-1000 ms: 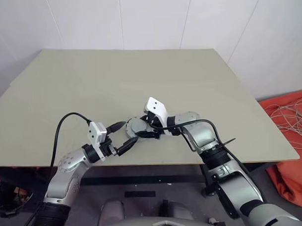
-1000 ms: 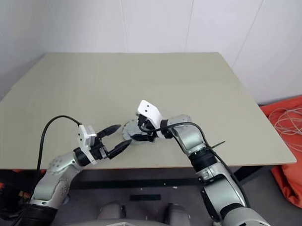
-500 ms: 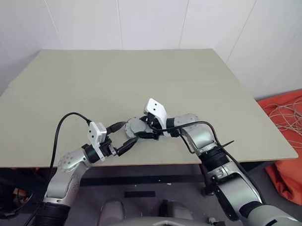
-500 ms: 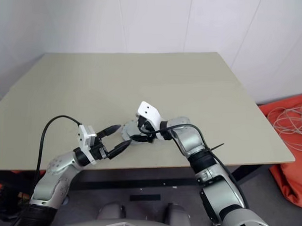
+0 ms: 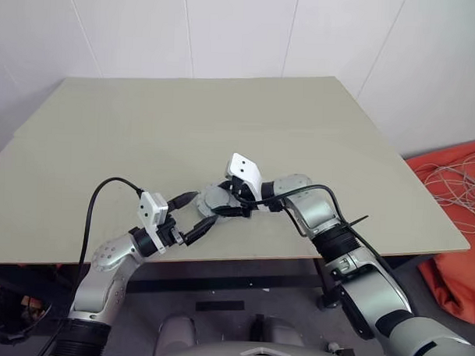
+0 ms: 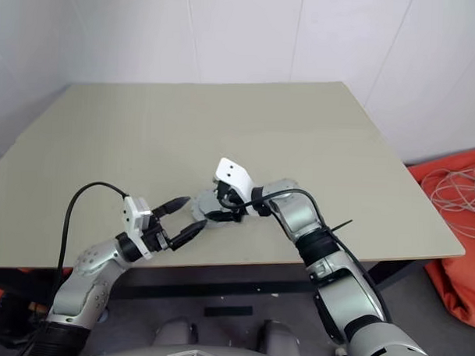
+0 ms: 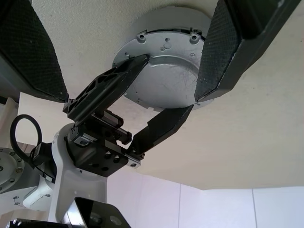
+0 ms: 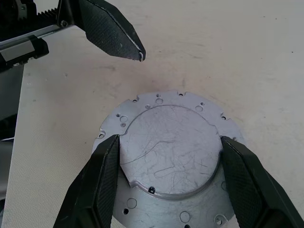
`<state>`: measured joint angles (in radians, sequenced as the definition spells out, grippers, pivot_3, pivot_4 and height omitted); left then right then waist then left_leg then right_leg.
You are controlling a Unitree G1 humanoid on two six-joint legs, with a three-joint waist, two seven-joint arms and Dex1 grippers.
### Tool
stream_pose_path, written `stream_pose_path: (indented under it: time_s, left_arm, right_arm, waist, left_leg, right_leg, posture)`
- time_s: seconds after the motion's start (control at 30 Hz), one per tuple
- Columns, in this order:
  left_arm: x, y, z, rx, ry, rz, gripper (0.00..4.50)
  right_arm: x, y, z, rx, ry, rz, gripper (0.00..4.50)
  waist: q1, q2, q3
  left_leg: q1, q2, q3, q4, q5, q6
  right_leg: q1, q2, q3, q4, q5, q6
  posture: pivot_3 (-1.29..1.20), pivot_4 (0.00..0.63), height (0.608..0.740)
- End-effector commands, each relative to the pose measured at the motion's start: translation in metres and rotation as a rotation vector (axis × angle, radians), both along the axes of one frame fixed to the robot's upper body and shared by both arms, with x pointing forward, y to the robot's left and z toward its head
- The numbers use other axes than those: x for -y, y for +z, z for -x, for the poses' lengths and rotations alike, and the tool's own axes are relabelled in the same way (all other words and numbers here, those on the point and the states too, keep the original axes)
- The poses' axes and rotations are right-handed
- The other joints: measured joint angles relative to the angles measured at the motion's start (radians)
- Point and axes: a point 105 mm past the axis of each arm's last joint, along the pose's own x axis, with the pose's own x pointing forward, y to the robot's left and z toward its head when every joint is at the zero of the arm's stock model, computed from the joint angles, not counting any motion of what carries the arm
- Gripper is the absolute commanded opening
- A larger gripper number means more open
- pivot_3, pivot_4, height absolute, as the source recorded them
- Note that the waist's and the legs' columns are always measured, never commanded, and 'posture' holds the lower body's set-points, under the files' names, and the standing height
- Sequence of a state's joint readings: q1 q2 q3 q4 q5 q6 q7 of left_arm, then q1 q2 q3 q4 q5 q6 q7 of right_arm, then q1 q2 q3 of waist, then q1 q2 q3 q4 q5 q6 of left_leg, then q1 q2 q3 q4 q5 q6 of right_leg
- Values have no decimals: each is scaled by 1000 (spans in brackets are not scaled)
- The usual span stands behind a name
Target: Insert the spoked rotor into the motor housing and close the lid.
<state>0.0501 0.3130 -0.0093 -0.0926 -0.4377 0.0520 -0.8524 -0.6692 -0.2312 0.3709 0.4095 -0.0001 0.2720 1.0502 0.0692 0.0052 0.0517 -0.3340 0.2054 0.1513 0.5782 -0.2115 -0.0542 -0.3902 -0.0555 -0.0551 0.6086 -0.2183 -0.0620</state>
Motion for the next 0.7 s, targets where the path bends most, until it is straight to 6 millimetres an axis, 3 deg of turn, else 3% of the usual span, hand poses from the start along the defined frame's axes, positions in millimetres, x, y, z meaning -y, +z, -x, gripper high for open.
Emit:
stream_pose_path:
  time_s: [0.03, 0.7]
  left_arm:
    - [4, 12, 1, 43, -11, 10, 4500]
    - [5, 12, 2, 39, -14, 12, 4500]
  right_arm:
    - [-6, 9, 0, 35, 35, -4, 3197]
    - [-9, -6, 1, -13, 76, 35, 3197]
  waist:
    - [0, 0, 0]
    - [-2, 0, 0]
  left_leg:
    - [0, 0, 0, 0, 0, 0]
    - [1, 0, 0, 0, 0, 0]
  right_leg:
    - [0, 0, 0, 0, 0, 0]
    - [0, 0, 0, 0, 0, 0]
  posture:
    - [0, 0, 740]
    - [0, 0, 740]
